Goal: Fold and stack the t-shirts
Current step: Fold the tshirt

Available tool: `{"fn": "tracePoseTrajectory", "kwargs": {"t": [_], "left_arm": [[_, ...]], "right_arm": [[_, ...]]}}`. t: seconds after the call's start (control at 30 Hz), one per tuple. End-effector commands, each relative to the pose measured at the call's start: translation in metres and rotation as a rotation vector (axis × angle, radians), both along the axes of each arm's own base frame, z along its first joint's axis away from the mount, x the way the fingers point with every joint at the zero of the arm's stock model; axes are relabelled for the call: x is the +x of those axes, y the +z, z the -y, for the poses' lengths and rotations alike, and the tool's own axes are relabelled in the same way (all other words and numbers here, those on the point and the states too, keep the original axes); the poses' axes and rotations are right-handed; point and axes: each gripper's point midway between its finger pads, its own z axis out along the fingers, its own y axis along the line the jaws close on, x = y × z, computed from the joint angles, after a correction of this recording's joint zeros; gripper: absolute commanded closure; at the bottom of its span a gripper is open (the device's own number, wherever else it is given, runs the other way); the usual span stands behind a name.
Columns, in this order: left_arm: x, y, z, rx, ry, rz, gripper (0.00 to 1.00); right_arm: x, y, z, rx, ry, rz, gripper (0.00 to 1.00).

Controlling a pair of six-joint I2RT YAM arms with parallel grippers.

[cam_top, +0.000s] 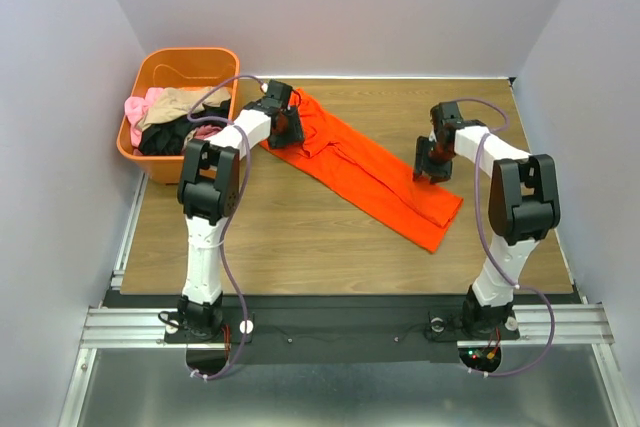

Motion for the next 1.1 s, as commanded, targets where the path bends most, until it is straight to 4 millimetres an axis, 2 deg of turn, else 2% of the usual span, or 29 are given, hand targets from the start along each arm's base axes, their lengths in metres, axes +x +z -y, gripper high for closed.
{"fn": "tracePoseTrajectory", "kwargs": {"t": [0.0,0.2,0.27,0.3,0.37,0.4,0.43,0.47,0.5,0.53,0.6,0.63,0.7,0.77,0.93,1.07], "left_arm": [[0.005,-0.005,-0.004,0.014,0.022,-0.010,0.37],[0.020,-0.022,0.001,0.026,0.010,-0.024,0.37],[0.027,-0.019,0.004,0.027,-0.001,-0.005,0.37],[0.029,-0.024,0.008,0.025,-0.012,-0.009,0.37],[0.039,-0.014,0.015,0.019,-0.031,0.023,0.37],[0.041,-0.019,0.019,0.019,-0.043,0.017,0.37],[0.050,-0.007,0.024,0.008,-0.047,0.047,0.37],[0.052,-0.013,0.028,0.005,-0.057,0.041,0.37],[0.056,-0.009,0.033,-0.005,-0.065,0.053,0.37],[0.065,0.003,0.039,-0.025,-0.072,0.086,0.37],[0.071,0.000,0.050,-0.048,-0.093,0.092,0.37],[0.077,0.010,0.059,-0.064,-0.105,0.125,0.37],[0.080,0.007,0.071,-0.089,-0.133,0.133,0.37],[0.086,0.013,0.083,-0.119,-0.152,0.168,0.37],[0.087,0.013,0.110,-0.200,-0.206,0.195,0.37],[0.093,0.020,0.132,-0.244,-0.241,0.255,0.37]], "right_arm": [[-0.006,-0.006,-0.001,0.022,0.019,0.010,0.44],[-0.034,-0.025,-0.007,0.064,0.020,-0.066,0.44],[-0.039,-0.026,-0.008,0.076,0.020,-0.075,0.44],[-0.044,-0.027,-0.012,0.096,0.025,-0.087,0.44],[-0.054,-0.029,-0.017,0.131,0.024,-0.113,0.44],[-0.057,-0.028,-0.023,0.158,0.029,-0.122,0.44],[-0.064,-0.031,-0.024,0.167,0.020,-0.140,0.44],[-0.068,-0.031,-0.028,0.171,0.027,-0.150,0.44],[-0.071,-0.030,-0.031,0.175,0.034,-0.153,0.44],[-0.077,-0.033,-0.033,0.174,0.038,-0.171,0.44],[-0.083,-0.034,-0.041,0.184,0.054,-0.188,0.44],[-0.087,-0.035,-0.045,0.196,0.059,-0.201,0.44],[-0.094,-0.036,-0.056,0.195,0.086,-0.212,0.44],[-0.097,-0.035,-0.063,0.191,0.102,-0.215,0.44],[-0.109,-0.033,-0.091,0.196,0.163,-0.228,0.44],[-0.116,-0.031,-0.114,0.202,0.197,-0.235,0.44]]}}
